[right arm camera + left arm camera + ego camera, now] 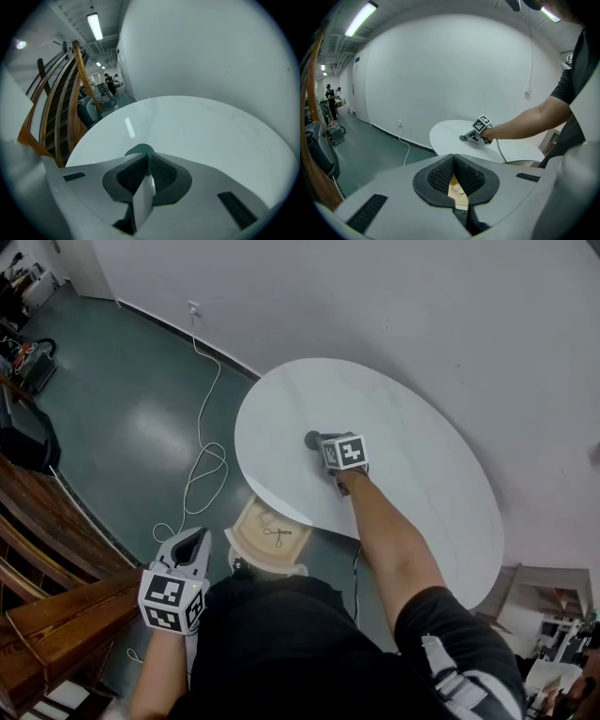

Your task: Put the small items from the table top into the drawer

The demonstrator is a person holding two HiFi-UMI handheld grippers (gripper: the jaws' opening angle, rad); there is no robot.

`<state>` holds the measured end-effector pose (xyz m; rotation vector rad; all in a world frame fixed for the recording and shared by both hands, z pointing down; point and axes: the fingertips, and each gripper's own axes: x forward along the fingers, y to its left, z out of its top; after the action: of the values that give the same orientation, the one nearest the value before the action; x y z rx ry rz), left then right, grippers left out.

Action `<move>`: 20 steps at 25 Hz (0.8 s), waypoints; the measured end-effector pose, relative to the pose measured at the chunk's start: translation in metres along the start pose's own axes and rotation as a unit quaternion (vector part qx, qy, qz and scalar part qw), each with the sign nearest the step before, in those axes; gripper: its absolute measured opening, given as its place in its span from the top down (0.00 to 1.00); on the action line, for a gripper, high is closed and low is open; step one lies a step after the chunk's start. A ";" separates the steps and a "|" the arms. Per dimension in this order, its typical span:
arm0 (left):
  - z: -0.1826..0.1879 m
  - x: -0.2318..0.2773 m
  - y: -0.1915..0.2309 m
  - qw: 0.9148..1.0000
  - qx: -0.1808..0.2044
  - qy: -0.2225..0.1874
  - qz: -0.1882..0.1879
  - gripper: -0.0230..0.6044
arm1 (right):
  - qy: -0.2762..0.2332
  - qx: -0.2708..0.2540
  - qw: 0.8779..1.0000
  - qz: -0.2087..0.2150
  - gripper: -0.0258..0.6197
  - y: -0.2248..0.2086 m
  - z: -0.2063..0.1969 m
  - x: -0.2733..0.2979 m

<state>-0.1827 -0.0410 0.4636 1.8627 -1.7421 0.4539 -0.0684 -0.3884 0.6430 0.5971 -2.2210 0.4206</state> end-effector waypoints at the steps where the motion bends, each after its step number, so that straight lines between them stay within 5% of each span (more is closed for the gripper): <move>1: 0.001 0.000 0.000 1.000 0.000 -0.001 0.000 0.94 | -0.011 0.008 1.000 -0.001 0.92 0.000 0.003 -0.003; 7: 0.005 0.003 0.003 1.000 -0.005 -0.008 -0.002 0.94 | -0.079 0.061 0.995 0.011 0.93 0.004 0.015 -0.034; 20: 0.014 0.017 -0.015 0.999 -0.011 -0.023 -0.031 0.94 | -0.146 0.077 0.985 0.046 0.93 0.040 -0.006 -0.126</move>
<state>-0.1679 -0.0630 0.4602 1.9208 -1.7065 0.3693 -0.0130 -0.3171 0.5468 0.6740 -2.5185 0.5894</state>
